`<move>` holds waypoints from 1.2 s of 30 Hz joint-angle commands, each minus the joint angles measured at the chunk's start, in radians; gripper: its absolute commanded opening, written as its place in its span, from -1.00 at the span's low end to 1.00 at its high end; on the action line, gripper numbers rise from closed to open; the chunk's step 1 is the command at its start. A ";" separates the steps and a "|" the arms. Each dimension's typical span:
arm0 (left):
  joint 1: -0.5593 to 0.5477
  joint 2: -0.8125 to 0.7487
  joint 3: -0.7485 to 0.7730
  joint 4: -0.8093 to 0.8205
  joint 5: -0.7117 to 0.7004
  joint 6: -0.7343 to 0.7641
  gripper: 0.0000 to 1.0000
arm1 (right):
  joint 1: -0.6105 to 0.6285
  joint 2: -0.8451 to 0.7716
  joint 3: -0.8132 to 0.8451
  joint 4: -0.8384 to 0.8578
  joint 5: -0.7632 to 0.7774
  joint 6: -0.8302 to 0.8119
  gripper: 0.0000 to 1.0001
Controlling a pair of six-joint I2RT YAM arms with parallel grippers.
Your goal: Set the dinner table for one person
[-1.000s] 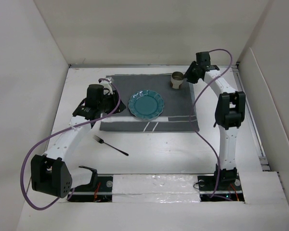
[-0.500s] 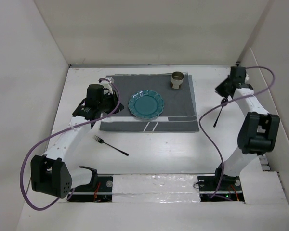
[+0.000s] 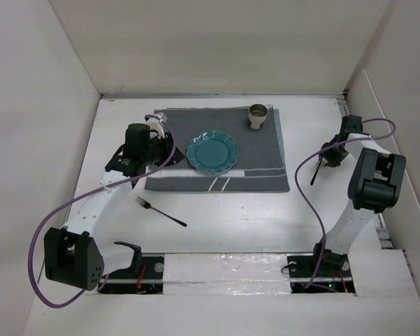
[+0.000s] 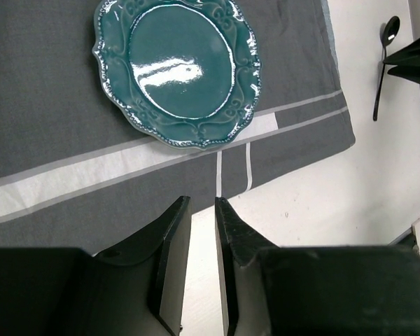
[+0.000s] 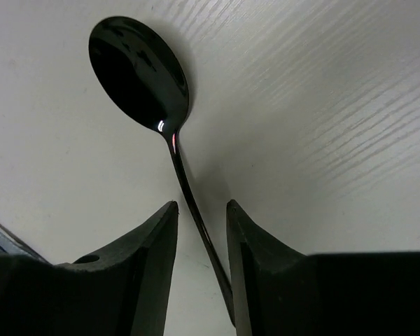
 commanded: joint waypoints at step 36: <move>0.001 0.025 0.056 0.068 0.014 -0.069 -0.64 | 0.470 -0.155 0.324 -0.221 0.034 -0.179 -1.00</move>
